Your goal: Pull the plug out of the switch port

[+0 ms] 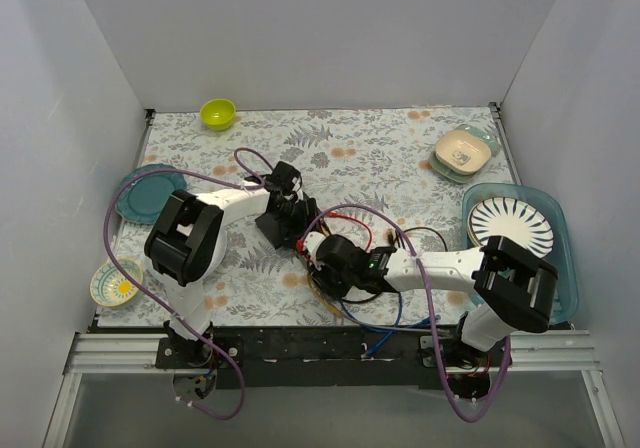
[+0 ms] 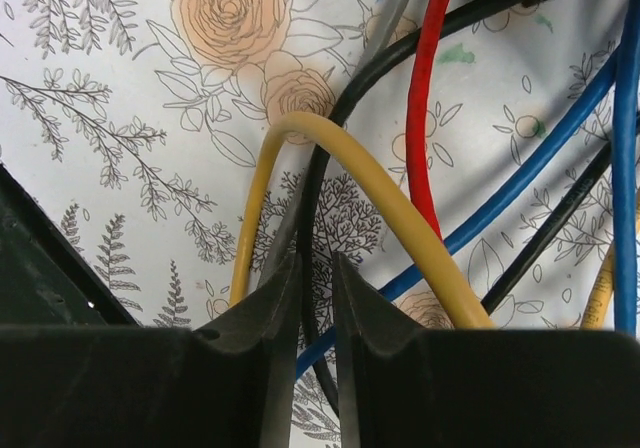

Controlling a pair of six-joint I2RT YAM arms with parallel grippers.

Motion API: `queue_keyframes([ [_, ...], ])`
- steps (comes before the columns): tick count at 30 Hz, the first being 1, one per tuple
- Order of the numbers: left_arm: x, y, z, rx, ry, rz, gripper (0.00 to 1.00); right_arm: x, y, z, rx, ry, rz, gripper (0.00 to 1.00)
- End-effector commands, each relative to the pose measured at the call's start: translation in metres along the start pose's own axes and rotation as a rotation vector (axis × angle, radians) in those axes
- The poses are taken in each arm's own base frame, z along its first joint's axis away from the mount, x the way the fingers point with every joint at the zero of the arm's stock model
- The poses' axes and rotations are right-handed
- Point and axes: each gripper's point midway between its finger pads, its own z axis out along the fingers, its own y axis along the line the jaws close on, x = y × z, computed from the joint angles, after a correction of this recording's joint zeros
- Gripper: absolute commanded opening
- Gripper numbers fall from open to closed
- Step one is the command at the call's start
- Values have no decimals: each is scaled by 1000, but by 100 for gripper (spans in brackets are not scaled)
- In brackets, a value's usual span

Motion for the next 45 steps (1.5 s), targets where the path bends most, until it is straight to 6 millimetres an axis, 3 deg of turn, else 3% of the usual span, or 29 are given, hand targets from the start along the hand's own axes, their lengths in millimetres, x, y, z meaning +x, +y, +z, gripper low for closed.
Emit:
queue_keyframes([
  [1,-16,27,4,-98,-56,-15,59,29,-11,-10,52,108,9,23],
  [8,-52,40,26,-137,-88,-68,59,58,-18,-46,88,166,52,21],
  [12,-74,43,36,-149,-110,-87,58,70,-21,-56,113,212,81,20],
  [18,-105,52,45,-154,-134,-137,57,72,-20,-68,118,215,111,19],
  [21,-124,43,35,-121,-179,-153,57,44,-21,-81,125,108,119,19],
  [24,-144,19,9,-52,-261,-122,57,-14,-26,-106,154,-97,120,21],
  [25,-150,4,-10,-17,-305,-97,57,-42,-25,-119,154,-186,122,22],
  [29,-159,-38,-59,87,-417,-27,61,-110,-42,-156,261,-383,107,25],
  [31,-160,-51,-77,130,-459,-11,62,-131,-58,-165,343,-435,132,26],
  [32,-158,-64,-97,167,-496,-2,63,-149,-70,-164,371,-465,163,25],
  [34,-157,-71,-111,197,-538,-3,64,-163,-83,-157,375,-476,232,25],
  [35,-155,-79,-126,222,-569,-9,64,-165,-107,-142,403,-449,298,22],
  [37,-151,-76,-134,221,-599,-35,64,-185,-122,-128,332,-488,431,17],
  [38,-152,-68,-137,193,-633,-69,64,-178,-153,-107,351,-450,515,10],
  [39,-148,-66,-146,187,-651,-104,64,-186,-166,-101,324,-464,569,6],
  [40,-144,-52,-141,142,-653,-147,63,-196,-167,-89,231,-472,631,2],
  [41,-145,-39,-142,87,-687,-187,62,-183,-195,-60,244,-412,691,1],
  [42,-141,-23,-139,33,-684,-242,61,-187,-206,-50,233,-401,715,1],
  [43,-135,-7,-135,-13,-686,-274,60,-203,-217,-50,233,-403,724,1],
  [44,-133,5,-135,-53,-702,-304,59,-191,-236,-19,260,-327,757,1],
  [45,-133,22,-136,-93,-719,-347,57,-191,-243,-9,266,-296,769,1],
])
